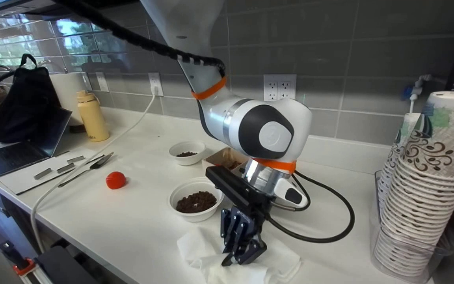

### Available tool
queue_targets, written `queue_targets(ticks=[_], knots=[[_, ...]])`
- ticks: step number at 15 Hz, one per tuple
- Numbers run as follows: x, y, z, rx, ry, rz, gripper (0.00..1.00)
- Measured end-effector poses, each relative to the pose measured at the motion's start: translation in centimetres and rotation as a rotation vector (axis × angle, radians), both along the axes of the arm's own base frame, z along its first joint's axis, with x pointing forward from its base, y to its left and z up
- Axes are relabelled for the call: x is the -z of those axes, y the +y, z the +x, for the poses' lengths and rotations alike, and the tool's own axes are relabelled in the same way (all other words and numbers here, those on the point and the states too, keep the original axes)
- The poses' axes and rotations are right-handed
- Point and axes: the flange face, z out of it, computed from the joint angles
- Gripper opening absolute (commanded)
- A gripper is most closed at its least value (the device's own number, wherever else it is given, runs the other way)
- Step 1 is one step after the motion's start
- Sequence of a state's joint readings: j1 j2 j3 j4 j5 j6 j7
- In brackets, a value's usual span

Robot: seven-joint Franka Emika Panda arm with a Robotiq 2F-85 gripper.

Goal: Use the paper towel to clean the left part of the counter

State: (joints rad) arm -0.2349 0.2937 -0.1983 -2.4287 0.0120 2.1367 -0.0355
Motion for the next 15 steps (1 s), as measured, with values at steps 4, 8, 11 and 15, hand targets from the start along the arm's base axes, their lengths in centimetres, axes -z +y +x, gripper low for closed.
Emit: queue_targets(ticks=[4, 8, 11, 15], knots=[[0.3, -2.1, -3.1, 0.082, 0.049, -0.040, 0.02], [0.2, -5.5, -5.5, 0.168, 0.060, -0.078, 0.02], [-0.1, -8.1, -6.9, 0.233, 0.036, -0.102, 0.02], [-0.6, -10.4, -7.7, 0.286, -0.012, -0.136, 0.02]])
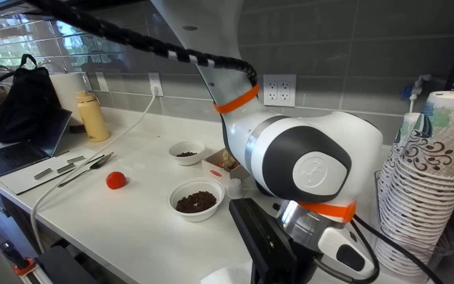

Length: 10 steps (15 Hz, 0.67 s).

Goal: Use the paper towel to clean the left part of the counter

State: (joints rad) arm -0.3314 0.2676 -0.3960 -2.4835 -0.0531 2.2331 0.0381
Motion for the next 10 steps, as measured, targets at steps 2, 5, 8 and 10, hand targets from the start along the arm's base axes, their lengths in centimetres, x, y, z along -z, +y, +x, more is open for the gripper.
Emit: queue_targets(ticks=[2, 5, 8, 10], knots=[[-0.2, -0.9, -0.2, 0.017, -0.023, -0.021, 0.02], [-0.6, -2.4, -0.4, 0.041, -0.062, -0.059, 0.02], [-1.1, -4.3, -0.6, 0.065, -0.111, -0.110, 0.02], [-1.3, -5.2, -0.4, 0.071, -0.143, -0.143, 0.02]])
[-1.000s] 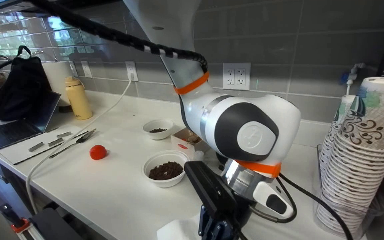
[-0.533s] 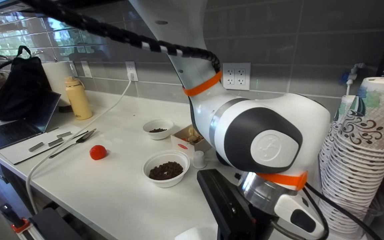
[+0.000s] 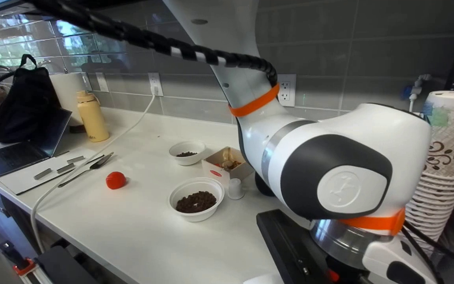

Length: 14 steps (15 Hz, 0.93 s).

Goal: Use the paper towel to clean the left part of the counter

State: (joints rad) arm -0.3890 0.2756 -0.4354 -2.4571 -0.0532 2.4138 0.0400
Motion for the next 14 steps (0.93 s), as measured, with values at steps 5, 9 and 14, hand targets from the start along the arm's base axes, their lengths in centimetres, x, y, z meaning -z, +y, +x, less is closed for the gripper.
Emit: queue_targets(ticks=[5, 9, 14], knots=[[-0.4, 0.5, 2.7, -0.056, -0.059, -0.045, 0.02], [-0.5, 3.1, 6.3, -0.146, -0.080, -0.045, 0.02], [-0.5, 5.9, 10.1, -0.240, -0.092, -0.040, 0.02]])
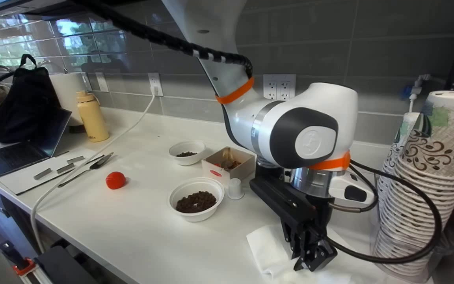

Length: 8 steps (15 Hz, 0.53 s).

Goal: Use the paper towel to clean the left part of the counter

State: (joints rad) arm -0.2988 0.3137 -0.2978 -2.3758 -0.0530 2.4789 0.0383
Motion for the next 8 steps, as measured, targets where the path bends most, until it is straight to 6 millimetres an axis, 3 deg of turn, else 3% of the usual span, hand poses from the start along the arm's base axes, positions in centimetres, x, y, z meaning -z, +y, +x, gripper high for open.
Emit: queue_targets(ticks=[4, 8], knots=[[0.1, 2.1, 1.4, -0.056, 0.027, 0.022, 0.02], [0.5, 4.0, 1.3, -0.113, 0.102, 0.080, 0.02]])
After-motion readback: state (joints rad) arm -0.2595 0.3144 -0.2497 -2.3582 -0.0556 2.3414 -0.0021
